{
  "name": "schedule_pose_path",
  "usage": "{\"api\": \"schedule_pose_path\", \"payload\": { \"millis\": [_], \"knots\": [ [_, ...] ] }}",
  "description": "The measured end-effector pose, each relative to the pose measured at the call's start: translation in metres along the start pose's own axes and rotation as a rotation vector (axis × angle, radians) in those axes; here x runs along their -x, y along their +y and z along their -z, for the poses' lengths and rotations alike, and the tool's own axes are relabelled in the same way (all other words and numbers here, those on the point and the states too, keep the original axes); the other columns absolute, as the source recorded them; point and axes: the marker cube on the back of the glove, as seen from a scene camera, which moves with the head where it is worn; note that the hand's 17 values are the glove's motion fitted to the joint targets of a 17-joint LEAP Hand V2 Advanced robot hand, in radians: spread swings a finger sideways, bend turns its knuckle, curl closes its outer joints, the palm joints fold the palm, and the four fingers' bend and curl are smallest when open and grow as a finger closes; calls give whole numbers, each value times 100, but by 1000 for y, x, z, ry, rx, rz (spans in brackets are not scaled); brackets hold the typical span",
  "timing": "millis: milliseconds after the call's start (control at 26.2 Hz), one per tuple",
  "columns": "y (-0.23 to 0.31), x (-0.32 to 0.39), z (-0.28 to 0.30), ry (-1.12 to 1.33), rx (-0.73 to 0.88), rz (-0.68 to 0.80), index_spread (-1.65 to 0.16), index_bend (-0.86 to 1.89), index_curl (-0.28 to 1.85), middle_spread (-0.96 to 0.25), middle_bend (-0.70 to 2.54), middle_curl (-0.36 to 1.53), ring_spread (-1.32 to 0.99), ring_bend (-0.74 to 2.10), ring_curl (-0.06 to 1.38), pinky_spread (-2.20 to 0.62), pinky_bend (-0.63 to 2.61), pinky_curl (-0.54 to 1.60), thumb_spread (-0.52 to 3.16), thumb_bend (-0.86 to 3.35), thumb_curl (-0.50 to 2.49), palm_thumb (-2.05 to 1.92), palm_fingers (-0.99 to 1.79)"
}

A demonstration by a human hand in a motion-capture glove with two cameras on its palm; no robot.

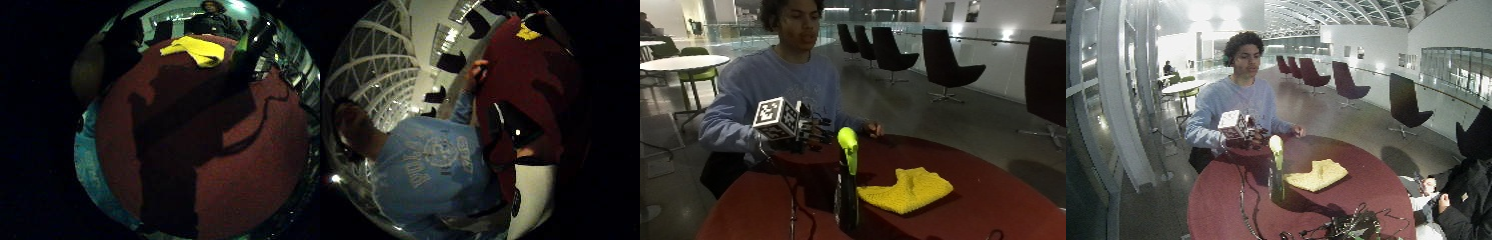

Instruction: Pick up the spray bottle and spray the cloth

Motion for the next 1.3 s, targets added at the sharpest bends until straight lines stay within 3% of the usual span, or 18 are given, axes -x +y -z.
{"api": "schedule_pose_path", "payload": {
  "millis": [305,649,992,1297],
  "knots": [
    [-4,-36,40,-357,-239,-218,-31,17,18,-2,30,18,3,37,18,18,30,17,76,28,16,52,64],
    [-23,-66,50,-299,-343,-331,-35,14,22,-1,29,24,4,36,22,21,30,23,95,20,19,53,63],
    [-88,-122,55,-176,-442,-475,-36,4,18,-1,29,29,5,41,26,22,38,28,97,12,23,56,52],
    [-130,-143,43,-173,-507,-517,-38,3,13,-1,38,34,7,38,26,24,46,32,94,3,25,56,41]
  ]
}}
